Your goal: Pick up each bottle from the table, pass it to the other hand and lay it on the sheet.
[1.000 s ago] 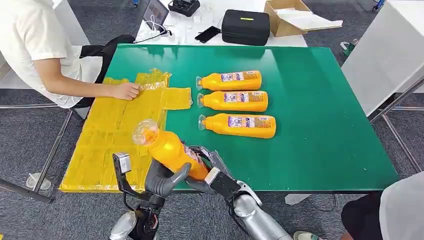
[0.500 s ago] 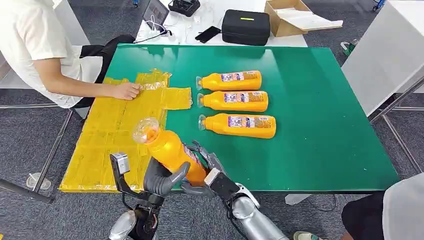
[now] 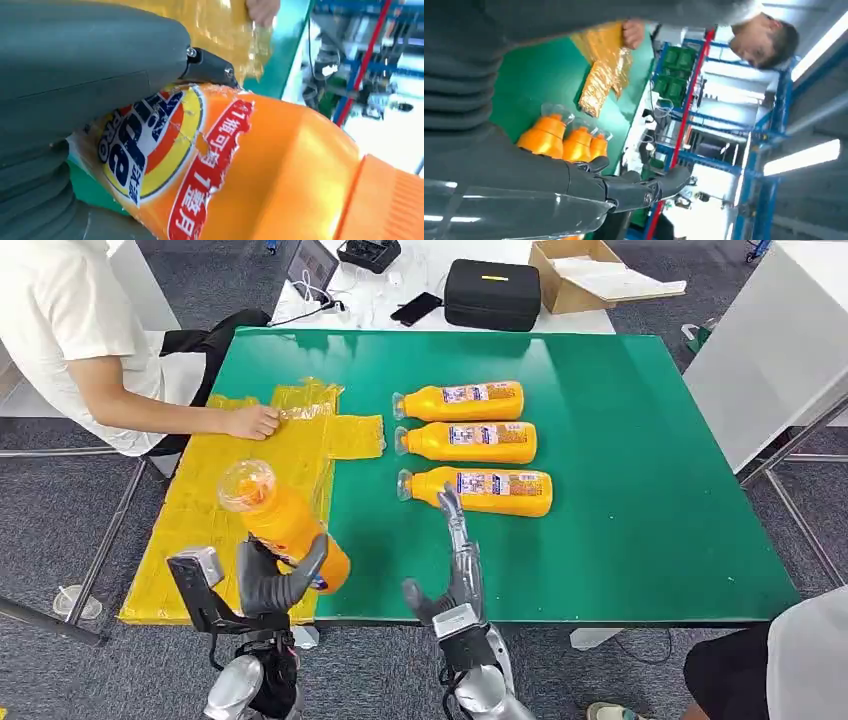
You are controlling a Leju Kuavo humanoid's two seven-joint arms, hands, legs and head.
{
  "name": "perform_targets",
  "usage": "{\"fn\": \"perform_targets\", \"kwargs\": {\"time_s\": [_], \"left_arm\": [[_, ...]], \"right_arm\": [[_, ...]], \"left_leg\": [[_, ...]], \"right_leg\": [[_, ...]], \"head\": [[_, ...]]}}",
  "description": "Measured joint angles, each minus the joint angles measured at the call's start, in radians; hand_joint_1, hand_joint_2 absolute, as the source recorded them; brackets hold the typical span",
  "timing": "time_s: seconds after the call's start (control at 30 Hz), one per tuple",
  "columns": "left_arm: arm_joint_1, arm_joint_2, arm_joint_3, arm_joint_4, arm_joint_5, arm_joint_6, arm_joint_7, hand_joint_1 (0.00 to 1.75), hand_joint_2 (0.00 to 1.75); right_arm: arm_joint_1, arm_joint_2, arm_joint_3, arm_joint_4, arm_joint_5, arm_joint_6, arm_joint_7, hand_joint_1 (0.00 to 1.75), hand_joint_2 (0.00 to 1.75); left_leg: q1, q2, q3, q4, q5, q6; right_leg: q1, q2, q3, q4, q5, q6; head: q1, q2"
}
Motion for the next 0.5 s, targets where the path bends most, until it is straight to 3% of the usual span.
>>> {"fn": "perform_targets", "kwargs": {"time_s": [0.2, 0.3, 0.37, 0.4, 0.5], "left_arm": [[-0.001, 0.0, 0.016, -0.001, -0.062, 0.061, -0.012, 1.75, 1.75], [-0.026, 0.004, 0.025, 0.03, -0.36, 0.245, -0.005, 1.75, 1.75], [-0.068, 0.011, 0.035, 0.088, -0.513, 0.264, 0.036, 1.75, 1.75], [-0.091, 0.015, 0.037, 0.124, -0.603, 0.27, 0.053, 1.75, 1.75], [-0.179, 0.023, 0.076, 0.237, -1.041, 0.274, 0.12, 1.75, 1.75]], "right_arm": [[0.006, 0.002, -0.004, -0.035, 0.022, -0.041, 0.0, 0.0, 0.0], [0.006, 0.001, -0.009, -0.045, 0.01, -0.055, -0.001, 0.0, 0.0], [0.002, 0.001, -0.013, -0.046, 0.01, -0.055, -0.001, 0.0, 0.0], [-0.002, 0.001, -0.013, -0.046, 0.013, -0.052, -0.001, 0.0, 1.75], [-0.029, 0.002, -0.01, -0.044, 0.015, -0.04, -0.001, 0.0, 1.75]], "left_leg": [[0.0, 0.0, 0.0, 0.0, 0.0, 0.0], [0.0, 0.0, 0.0, 0.0, 0.0, 0.0], [0.0, -0.002, 0.0, 0.0, 0.001, 0.0], [0.0, -0.002, -0.001, 0.0, 0.001, -0.001], [0.0, -0.002, -0.001, 0.0, 0.004, -0.001]], "right_leg": [[0.0, 0.0, 0.0, 0.0, 0.0, 0.0], [0.0, 0.0, -0.001, 0.0, 0.0, 0.0], [0.0, -0.003, 0.0, 0.0, 0.0, 0.0], [0.0, -0.003, 0.0, 0.0, 0.0, 0.0], [0.0, -0.003, 0.0, 0.001, 0.001, 0.0]], "head": [[0.0, 0.0], [0.0, 0.0], [0.0, 0.0], [0.0, 0.0], [0.0, 0.0]]}}
